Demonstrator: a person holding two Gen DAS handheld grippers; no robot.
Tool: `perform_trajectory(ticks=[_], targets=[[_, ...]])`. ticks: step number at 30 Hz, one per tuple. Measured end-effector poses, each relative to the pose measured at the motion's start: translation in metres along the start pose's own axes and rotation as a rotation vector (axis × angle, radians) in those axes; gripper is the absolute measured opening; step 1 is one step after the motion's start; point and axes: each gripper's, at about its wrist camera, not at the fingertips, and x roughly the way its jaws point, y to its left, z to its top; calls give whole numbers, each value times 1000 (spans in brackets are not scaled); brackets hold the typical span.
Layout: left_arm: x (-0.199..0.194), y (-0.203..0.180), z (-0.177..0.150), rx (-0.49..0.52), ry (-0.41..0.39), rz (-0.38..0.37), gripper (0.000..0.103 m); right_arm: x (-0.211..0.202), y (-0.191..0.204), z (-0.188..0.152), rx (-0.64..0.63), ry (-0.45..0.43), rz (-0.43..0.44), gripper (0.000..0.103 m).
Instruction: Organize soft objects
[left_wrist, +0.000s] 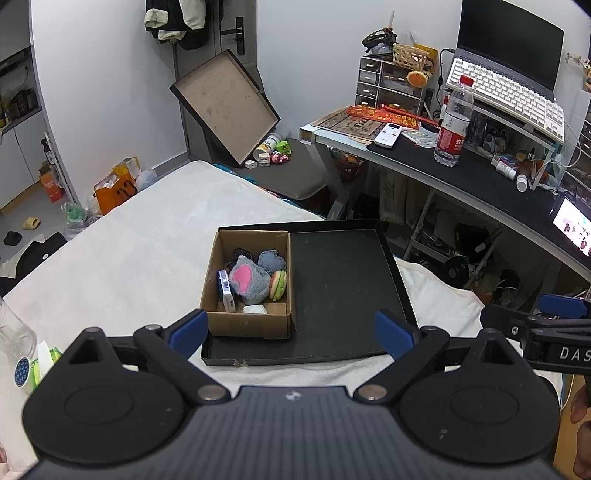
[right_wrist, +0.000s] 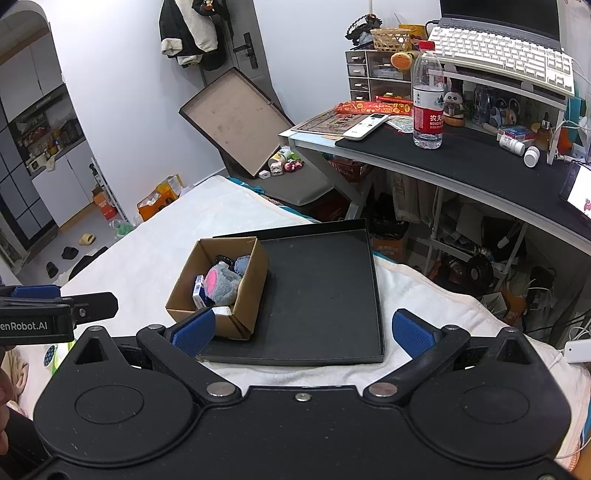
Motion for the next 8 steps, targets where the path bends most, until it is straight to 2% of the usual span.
perform_trajectory(ticks=[8], targets=[[0,-5,2,10,10,-8,96,0,-1,-1,8,1,-1,103]])
